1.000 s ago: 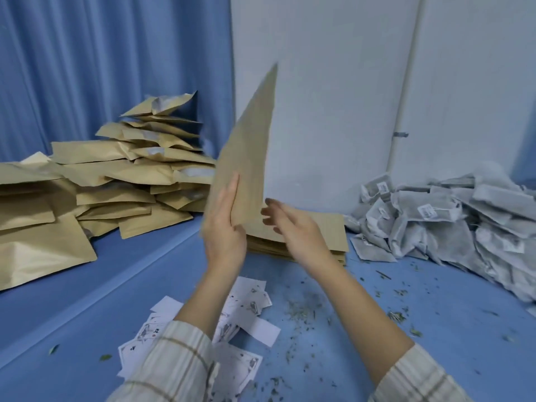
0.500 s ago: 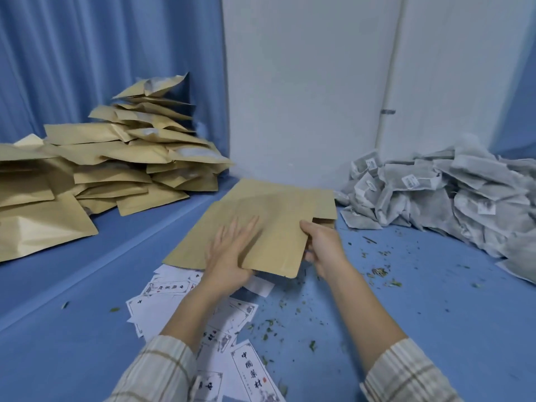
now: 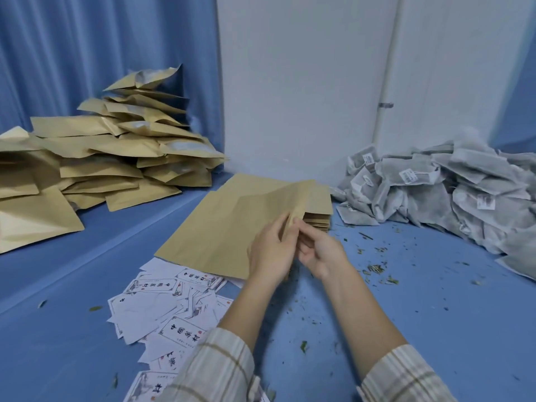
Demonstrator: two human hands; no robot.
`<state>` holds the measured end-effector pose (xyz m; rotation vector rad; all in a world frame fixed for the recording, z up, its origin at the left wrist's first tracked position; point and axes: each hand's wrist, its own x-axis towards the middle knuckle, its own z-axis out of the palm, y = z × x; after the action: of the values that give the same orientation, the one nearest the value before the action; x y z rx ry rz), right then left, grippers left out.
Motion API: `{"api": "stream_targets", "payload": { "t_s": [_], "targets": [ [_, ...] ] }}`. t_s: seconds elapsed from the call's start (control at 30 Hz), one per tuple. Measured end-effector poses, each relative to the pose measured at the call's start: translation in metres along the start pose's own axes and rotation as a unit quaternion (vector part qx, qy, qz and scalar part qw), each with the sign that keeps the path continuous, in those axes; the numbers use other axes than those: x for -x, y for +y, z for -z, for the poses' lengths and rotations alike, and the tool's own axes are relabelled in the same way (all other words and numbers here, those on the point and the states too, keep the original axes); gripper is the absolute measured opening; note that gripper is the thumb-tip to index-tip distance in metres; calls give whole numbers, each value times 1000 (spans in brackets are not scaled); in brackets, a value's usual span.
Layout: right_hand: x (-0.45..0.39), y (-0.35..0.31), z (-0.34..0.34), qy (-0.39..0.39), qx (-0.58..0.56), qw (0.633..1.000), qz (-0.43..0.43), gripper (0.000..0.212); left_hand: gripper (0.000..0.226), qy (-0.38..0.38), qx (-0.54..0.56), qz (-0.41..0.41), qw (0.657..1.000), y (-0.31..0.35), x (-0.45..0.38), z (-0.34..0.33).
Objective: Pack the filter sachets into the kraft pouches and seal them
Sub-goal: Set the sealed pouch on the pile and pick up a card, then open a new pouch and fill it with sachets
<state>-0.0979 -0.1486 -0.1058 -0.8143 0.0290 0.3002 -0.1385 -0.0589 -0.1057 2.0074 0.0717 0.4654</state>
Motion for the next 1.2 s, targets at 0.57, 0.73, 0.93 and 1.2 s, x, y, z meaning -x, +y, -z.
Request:
{"api": "stream_targets", "payload": {
  "t_s": [0.57, 0.73, 0.93, 1.2],
  "targets": [
    [7, 32, -11, 144, 327, 910, 212, 22, 32, 169, 68, 15, 983, -16, 5, -29],
    [8, 30, -10, 194, 527, 781, 273, 21, 32, 194, 7, 38, 980, -18, 7, -27],
    [5, 34, -5, 228, 474, 816, 238, 24, 35, 229, 6, 45, 972, -21, 7, -33],
    [1, 39, -1, 241, 416, 852, 210, 25, 33, 239, 20, 73, 968, -27, 4, -36]
  ]
}}
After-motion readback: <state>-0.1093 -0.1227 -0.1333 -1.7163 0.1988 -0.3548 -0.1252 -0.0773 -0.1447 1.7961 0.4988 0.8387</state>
